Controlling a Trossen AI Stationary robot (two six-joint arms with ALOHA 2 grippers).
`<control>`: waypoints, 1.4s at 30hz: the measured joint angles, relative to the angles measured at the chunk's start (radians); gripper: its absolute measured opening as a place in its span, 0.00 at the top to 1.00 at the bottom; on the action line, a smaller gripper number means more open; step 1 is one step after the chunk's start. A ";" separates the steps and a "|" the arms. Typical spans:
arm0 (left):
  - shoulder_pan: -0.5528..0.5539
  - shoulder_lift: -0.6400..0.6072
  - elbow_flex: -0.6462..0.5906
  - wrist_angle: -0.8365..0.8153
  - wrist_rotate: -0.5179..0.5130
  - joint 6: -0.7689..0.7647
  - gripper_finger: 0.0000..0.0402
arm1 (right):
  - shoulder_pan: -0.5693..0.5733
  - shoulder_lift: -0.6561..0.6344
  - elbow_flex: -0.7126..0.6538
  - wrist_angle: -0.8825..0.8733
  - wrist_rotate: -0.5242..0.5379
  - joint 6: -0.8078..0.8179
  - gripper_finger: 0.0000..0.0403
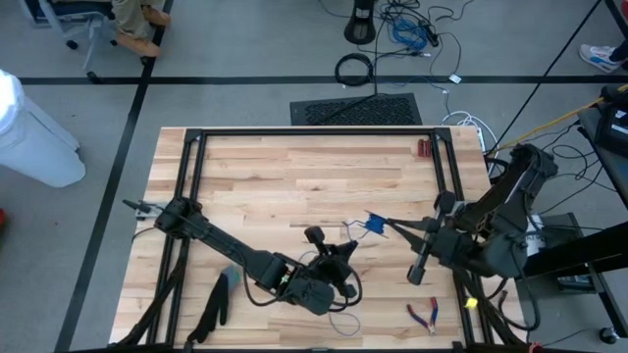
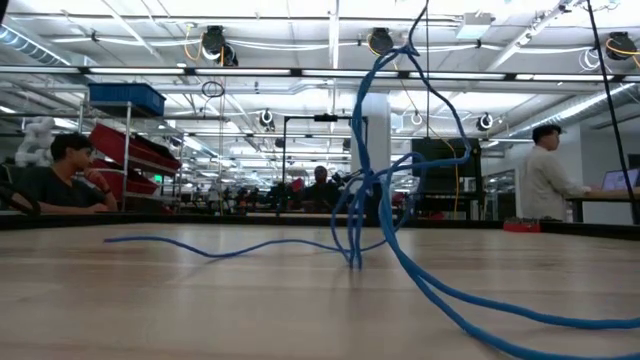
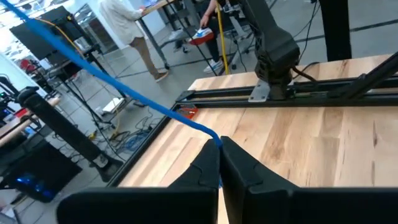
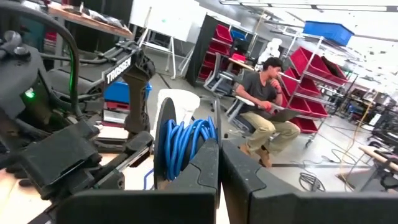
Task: Coil cords
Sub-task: Coil the blue wire onto the black spool
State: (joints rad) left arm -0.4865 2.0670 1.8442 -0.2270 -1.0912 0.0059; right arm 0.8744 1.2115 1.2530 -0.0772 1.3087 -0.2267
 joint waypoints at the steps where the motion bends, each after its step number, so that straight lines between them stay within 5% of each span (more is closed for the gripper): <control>1: 0.003 0.000 0.000 0.001 0.009 0.000 0.99 | -0.006 0.004 0.000 0.000 -0.001 0.003 1.00; 12: 0.064 0.022 0.000 0.012 0.221 -0.078 0.99 | -0.038 0.025 0.000 0.097 -0.049 -0.048 1.00; 31: 0.067 0.039 0.000 0.093 0.264 -0.069 1.00 | -0.203 0.170 0.000 0.118 0.026 -0.068 1.00; 42: 0.004 0.024 0.059 -0.011 0.316 0.134 1.00 | -0.223 0.193 0.000 0.111 0.018 -0.133 1.00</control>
State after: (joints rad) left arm -0.4828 2.0911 1.9032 -0.2383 -0.7748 0.1403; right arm 0.6514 1.4048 1.2529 0.0334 1.3264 -0.3597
